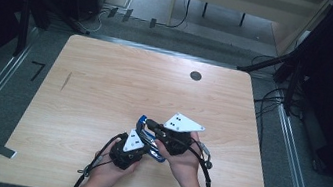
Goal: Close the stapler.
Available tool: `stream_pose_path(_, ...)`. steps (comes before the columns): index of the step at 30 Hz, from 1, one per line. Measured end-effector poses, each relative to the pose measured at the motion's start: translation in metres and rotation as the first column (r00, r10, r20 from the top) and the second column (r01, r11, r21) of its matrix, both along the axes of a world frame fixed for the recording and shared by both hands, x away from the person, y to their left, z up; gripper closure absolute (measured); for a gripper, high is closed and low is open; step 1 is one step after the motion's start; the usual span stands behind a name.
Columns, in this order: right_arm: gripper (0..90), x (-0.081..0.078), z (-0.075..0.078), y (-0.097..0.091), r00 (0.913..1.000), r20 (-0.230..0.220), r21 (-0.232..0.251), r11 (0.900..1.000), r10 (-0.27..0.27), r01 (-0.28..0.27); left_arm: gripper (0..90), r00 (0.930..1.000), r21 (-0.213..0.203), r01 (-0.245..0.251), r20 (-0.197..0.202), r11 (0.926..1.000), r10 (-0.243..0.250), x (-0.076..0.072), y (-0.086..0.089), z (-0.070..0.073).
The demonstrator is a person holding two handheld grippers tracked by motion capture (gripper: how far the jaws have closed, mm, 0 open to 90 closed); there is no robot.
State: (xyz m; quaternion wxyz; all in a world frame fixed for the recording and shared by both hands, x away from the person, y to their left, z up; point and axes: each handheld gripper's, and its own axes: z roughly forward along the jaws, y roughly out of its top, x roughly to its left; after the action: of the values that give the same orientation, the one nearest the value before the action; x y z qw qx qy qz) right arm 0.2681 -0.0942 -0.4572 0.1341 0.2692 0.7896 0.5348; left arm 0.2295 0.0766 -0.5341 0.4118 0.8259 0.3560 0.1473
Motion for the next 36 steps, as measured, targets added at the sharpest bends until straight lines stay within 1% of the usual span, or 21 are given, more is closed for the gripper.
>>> stream_pose_path(5,90.0,0.002,0.001,0.005,0.9999,0.008,-0.006,1.0,0.007,-0.007,90.0,1.0,0.001,-0.001,0.002,1.0,0.001,0.0,0.0,0.0)
stream_pose_path(9,90.0,0.004,0.001,0.008,0.9999,0.005,-0.002,0.9999,0.013,-0.013,90.0,1.0,0.002,-0.002,0.004,1.0,0.002,0.0,0.0,0.0)
stream_pose_path(13,90.0,0.006,0.001,0.011,0.9997,0.012,-0.001,0.9998,0.022,-0.022,90.0,1.0,0.002,-0.002,0.005,1.0,0.002,0.0,0.0,0.0)
stream_pose_path(36,90.0,0.016,0.0,0.028,0.999,0.01,-0.007,0.999,0.044,-0.044,90.0,1.0,0.004,0.0,0.009,1.0,0.0,0.0,-0.001,0.0)
